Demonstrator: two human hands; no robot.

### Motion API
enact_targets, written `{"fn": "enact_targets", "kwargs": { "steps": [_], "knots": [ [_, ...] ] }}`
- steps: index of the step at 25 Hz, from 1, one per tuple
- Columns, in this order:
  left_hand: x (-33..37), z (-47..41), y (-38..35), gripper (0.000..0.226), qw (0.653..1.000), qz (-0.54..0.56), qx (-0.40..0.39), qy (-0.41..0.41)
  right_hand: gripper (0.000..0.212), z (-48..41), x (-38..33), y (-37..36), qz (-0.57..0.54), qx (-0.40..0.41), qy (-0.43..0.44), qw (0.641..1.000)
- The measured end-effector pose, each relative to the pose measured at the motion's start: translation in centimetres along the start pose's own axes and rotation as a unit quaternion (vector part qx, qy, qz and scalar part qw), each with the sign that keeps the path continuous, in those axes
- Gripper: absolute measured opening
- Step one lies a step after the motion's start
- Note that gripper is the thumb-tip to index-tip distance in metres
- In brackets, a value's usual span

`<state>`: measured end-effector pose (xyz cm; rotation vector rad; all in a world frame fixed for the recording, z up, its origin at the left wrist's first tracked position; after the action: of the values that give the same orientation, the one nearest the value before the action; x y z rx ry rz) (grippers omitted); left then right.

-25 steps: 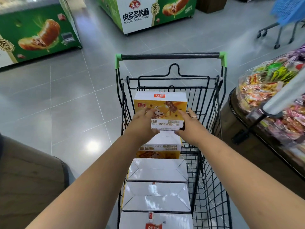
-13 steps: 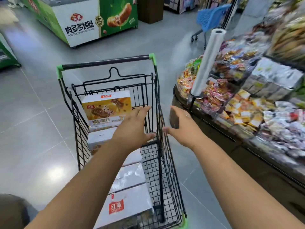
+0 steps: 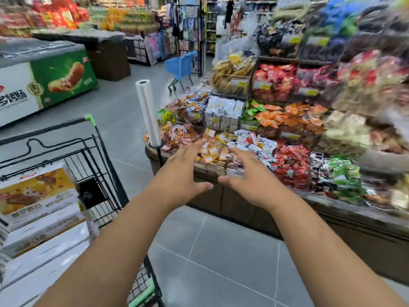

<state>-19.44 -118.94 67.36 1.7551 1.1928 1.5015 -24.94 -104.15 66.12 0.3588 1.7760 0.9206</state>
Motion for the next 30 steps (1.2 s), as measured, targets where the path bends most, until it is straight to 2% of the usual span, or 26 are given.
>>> {"fn": "enact_targets", "kwargs": {
  "steps": [7, 12, 16, 23, 30],
  "knots": [
    [23.5, -2.3, -5.3, 0.101, 0.984, 0.04, -0.058, -0.164, 0.079, 10.8, 9.4, 21.3, 0.021, 0.137, -0.083, 0.987],
    [39.3, -2.1, -8.7, 0.099, 0.942, 0.114, -0.112, -0.295, 0.08, 19.9, 14.7, 33.4, 0.035, 0.261, -0.182, 0.948],
    [49.3, -1.1, -12.4, 0.099, 0.895, 0.177, -0.163, -0.375, 0.079, 27.2, 18.4, 40.1, 0.058, 0.363, -0.248, 0.896],
    [62.1, 0.5, -19.4, 0.078, 0.761, 0.341, -0.29, -0.47, 0.072, 37.7, 22.6, 47.1, 0.131, 0.512, -0.375, 0.762],
    [70.9, -0.4, -24.8, 0.078, 0.677, 0.349, -0.371, -0.531, 0.071, 40.7, 26.6, 49.2, 0.114, 0.598, -0.438, 0.662]
  ]
}}
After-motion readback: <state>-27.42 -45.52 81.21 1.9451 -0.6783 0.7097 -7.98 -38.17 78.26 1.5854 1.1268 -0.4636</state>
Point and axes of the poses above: each hand's wrist, its own z-axis away from the middle knuckle, its own y-axis out of the back of the hand, x = y × z, the point moved 8 cm from there along -z, towards the middle knuckle, and after that the axes turned 8 degrees about x, right-handed, at the moved point
